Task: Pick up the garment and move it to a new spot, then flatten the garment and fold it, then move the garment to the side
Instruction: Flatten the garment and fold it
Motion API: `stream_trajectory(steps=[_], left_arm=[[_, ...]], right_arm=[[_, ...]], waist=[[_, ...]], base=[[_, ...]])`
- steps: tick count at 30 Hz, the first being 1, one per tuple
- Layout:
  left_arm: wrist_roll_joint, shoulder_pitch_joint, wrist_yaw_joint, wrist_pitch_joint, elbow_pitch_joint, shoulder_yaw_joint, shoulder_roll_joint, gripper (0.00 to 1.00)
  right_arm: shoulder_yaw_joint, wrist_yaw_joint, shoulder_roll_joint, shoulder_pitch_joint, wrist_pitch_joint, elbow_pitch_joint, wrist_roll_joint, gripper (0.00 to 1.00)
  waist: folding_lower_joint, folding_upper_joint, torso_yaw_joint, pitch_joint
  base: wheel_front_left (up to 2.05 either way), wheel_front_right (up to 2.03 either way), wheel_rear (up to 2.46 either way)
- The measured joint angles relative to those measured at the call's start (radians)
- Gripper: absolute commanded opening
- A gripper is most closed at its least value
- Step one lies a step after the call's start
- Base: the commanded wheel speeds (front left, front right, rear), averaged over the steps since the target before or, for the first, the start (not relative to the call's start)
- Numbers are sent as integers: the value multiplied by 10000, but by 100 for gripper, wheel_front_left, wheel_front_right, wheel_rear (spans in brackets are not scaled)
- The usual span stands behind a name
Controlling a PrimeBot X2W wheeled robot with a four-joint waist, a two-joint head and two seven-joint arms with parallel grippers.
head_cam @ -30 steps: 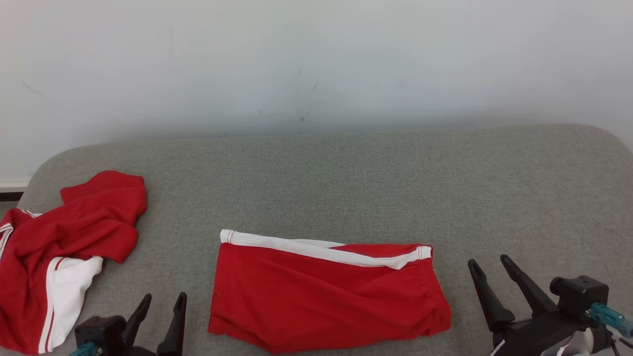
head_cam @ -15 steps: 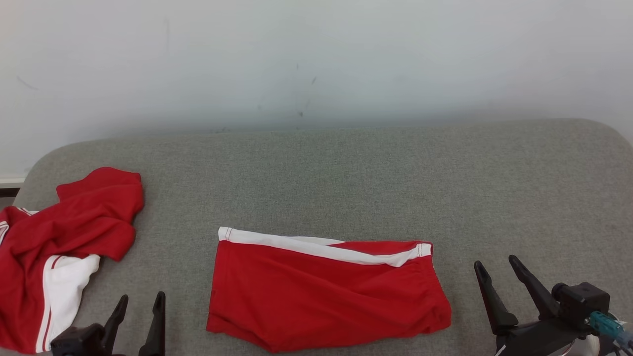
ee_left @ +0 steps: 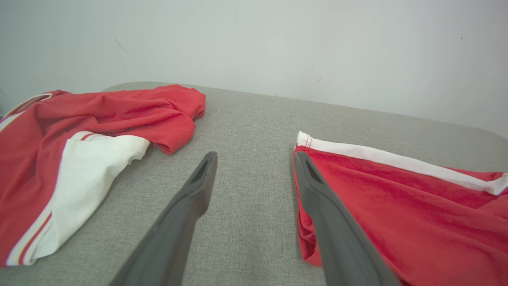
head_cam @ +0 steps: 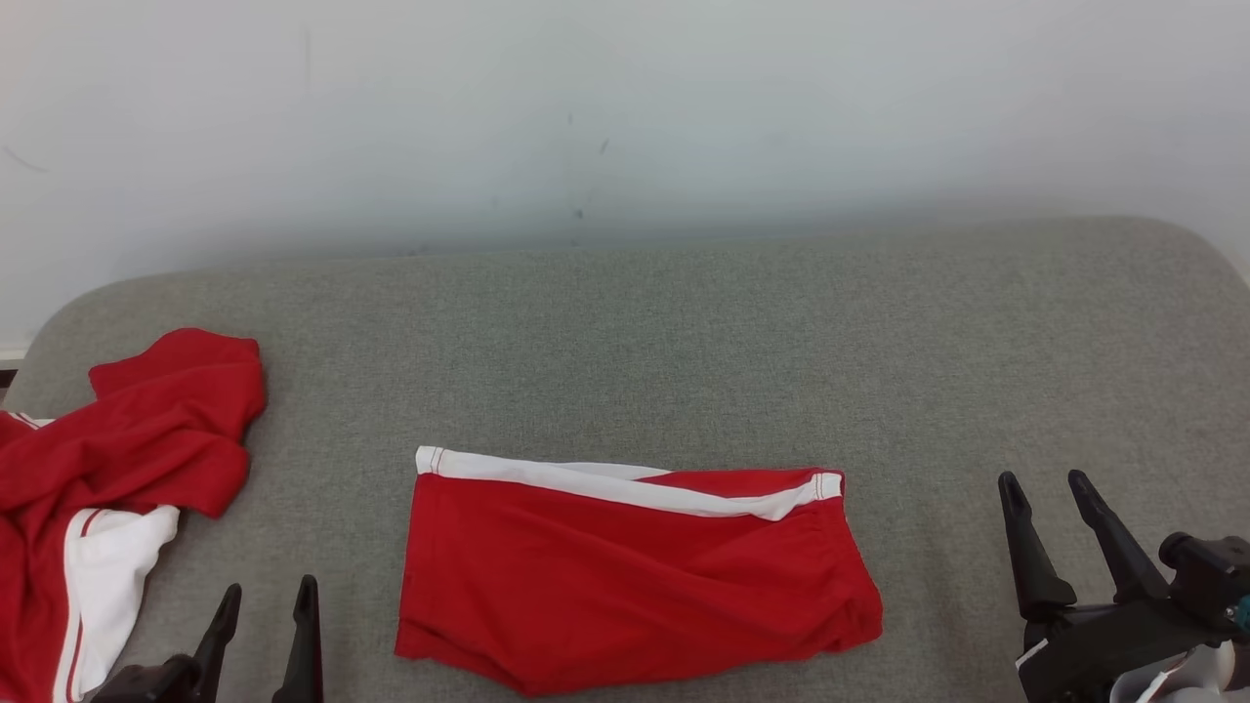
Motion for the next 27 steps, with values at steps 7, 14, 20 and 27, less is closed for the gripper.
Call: stream_trajectory(steps=[7,14,20,27], left_arm=[[307,52,0,0,-176,236,-253,100],[677,52,2,0,-226,311,-380,100],[828,35,0,0,-238,215,-533,100],[874,66,2,6,-211,221,-681,100]], right_arm=[[-288,-4,58,14,-48,58,23,100],[-100,196,148,58,-71,96,-59,100],[633,683,313,38,502,343,71,100],[1101,886,347,-925,2456,755,552,100]], waist=[[0,0,-25,124],[0,0,174,170],[0,0,473,103],[0,0,845,-98]], base=[[0,0,0],[0,0,0],[0,0,0],[0,0,0]])
